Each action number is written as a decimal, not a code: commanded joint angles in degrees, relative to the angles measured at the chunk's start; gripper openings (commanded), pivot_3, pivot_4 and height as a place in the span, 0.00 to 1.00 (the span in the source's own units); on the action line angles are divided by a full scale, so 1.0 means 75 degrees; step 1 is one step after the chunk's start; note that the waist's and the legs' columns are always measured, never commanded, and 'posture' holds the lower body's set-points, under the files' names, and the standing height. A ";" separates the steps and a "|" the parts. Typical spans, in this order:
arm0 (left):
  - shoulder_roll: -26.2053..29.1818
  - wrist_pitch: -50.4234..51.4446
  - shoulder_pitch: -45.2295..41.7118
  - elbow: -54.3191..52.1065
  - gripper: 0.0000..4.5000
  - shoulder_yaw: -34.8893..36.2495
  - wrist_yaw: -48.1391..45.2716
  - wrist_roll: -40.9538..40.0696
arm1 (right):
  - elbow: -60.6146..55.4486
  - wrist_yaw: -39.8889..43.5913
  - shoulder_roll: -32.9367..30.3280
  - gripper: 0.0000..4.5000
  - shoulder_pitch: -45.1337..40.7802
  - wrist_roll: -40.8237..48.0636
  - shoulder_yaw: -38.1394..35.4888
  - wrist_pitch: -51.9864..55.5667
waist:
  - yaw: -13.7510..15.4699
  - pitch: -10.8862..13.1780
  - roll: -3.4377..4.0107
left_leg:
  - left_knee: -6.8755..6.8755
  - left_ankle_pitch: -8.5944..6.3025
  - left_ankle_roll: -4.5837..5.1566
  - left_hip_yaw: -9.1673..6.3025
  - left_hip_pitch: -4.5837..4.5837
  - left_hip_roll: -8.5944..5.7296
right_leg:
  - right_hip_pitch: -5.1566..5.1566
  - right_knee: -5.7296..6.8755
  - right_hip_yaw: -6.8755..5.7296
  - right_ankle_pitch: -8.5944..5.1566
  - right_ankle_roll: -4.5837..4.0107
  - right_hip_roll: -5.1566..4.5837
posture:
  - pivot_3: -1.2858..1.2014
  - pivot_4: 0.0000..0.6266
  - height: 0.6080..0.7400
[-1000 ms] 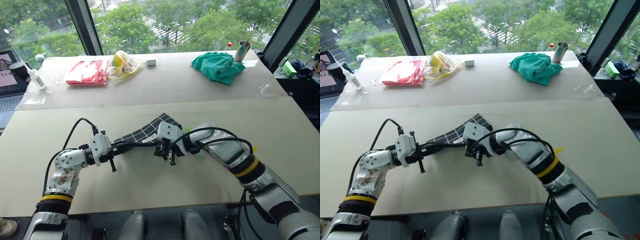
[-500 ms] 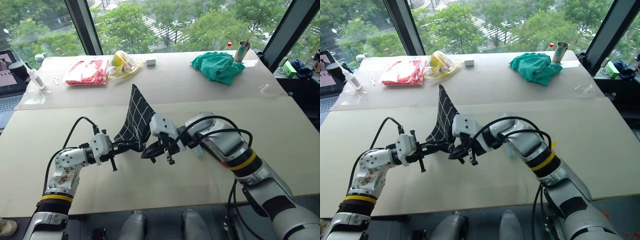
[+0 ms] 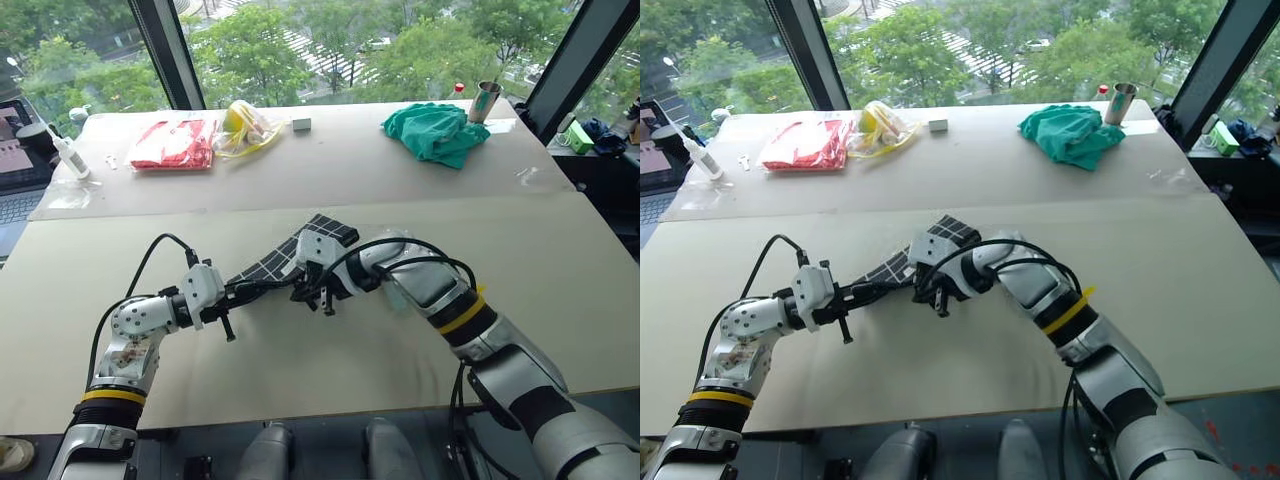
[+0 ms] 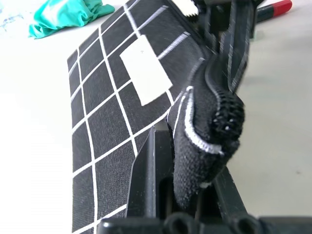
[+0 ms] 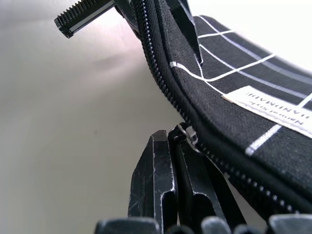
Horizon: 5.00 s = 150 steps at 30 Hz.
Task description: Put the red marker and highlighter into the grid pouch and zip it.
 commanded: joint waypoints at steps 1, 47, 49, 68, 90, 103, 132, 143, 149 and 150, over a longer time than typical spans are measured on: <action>-0.0029 0.0044 -0.0176 -0.0281 0.00 0.0070 -0.0022 -0.0155 | -0.0553 0.0159 0.0086 0.08 0.0171 0.0405 -0.0484 -0.0276 | -0.0004 0.0000 0.0000 | 0.0000 -0.0002 0.0003 0.0000 -0.0001 0.0000 | 0.0000 -0.0002 -0.0001 0.0000 0.0000 0.0000 | 0.52 0.24 1.00; -0.0117 0.0217 0.0208 -0.0529 0.00 0.0158 0.0125 -0.0155 | -0.4328 -0.1549 -0.4476 0.69 0.5255 0.1778 -0.5011 0.1636 | 0.0169 0.0001 -0.0002 | 0.0061 -0.0033 0.0061 0.0024 -0.0079 -0.0004 | -0.0054 0.0019 0.0004 0.0001 0.0000 -0.0003 | 0.52 0.24 1.00; -0.0142 0.0217 0.0212 -0.0533 0.00 0.0153 0.0129 -0.0140 | -0.4278 -0.1682 -0.4385 0.69 0.5249 0.1770 -0.4899 0.1621 | 0.0177 0.0001 -0.0002 | 0.0069 -0.0036 0.0066 0.0026 -0.0081 -0.0005 | -0.0054 0.0019 0.0006 0.0001 0.0000 -0.0004 | 0.52 0.24 1.00; -0.0118 0.0195 0.0120 -0.0478 0.00 0.0206 0.0107 -0.0133 | -0.3187 -0.2533 -0.4265 0.21 0.5477 0.0657 -0.3590 0.1135 | 0.0237 0.0000 -0.0003 | 0.0093 -0.0069 0.0117 0.0011 0.0054 0.0001 | 0.0143 -0.0051 -0.0016 0.0000 0.0004 0.0003 | 0.52 0.24 1.00; -0.0175 0.0066 -0.0029 -0.0263 0.00 0.0166 0.0005 -0.0119 | -0.3549 -0.0753 -0.5059 0.11 0.2983 0.0298 -0.3096 -0.0929 | 0.0211 0.0012 0.0019 | 0.0068 -0.0074 0.0124 0.0011 0.0035 0.0000 | 0.0134 -0.0107 -0.0006 0.0013 0.0024 0.0005 | 0.52 0.24 1.00; -0.0275 0.0097 0.0129 -0.0436 0.00 0.0106 0.0088 -0.0101 | -0.3576 -0.0393 -0.4240 0.11 0.1012 -0.1159 -0.1681 -0.1671 | 0.0220 0.0012 0.0020 | 0.0066 -0.0068 0.0114 0.0014 0.0008 -0.0004 | 0.0090 -0.0100 0.0003 0.0014 0.0024 0.0003 | 0.52 0.24 1.00; -0.0354 0.0076 0.0096 -0.0375 0.00 0.0077 0.0087 -0.0078 | -0.3073 0.0034 -0.4025 0.11 0.1034 -0.2548 -0.1456 -0.2537 | 0.0204 0.0012 0.0020 | 0.0086 -0.0063 0.0105 0.0012 -0.0040 -0.0006 | 0.0046 -0.0084 0.0002 0.0016 0.0022 0.0004 | 0.52 0.24 1.00; -0.0343 0.0056 0.0046 -0.0327 0.00 0.0050 0.0059 -0.0057 | -0.2992 -0.0044 -0.2770 0.11 0.0518 -0.3311 -0.0562 -0.2764 | 0.0163 0.0012 0.0020 | 0.0085 -0.0050 0.0082 0.0010 -0.0040 -0.0006 | 0.0039 -0.0071 0.0002 0.0015 0.0022 0.0005 | 0.52 0.24 1.00; -0.0340 0.0074 0.0080 -0.0362 0.00 0.0045 0.0082 -0.0068 | -0.2807 -0.0119 -0.2198 0.11 0.0465 -0.3577 -0.0188 -0.3484 | 0.0179 0.0012 0.0020 | 0.0090 -0.0046 0.0077 0.0008 -0.0042 -0.0008 | 0.0039 -0.0071 0.0002 0.0016 0.0022 0.0004 | 0.52 0.24 1.00; -0.0338 0.0076 0.0076 -0.0357 0.00 0.0043 0.0079 -0.0068 | -0.2698 -0.0172 -0.2095 0.11 0.0427 -0.3641 -0.0117 -0.3676 | 0.0175 0.0012 0.0020 | 0.0091 -0.0046 0.0076 0.0008 -0.0042 -0.0008 | 0.0039 -0.0071 0.0002 0.0016 0.0023 0.0004 | 0.52 0.24 1.00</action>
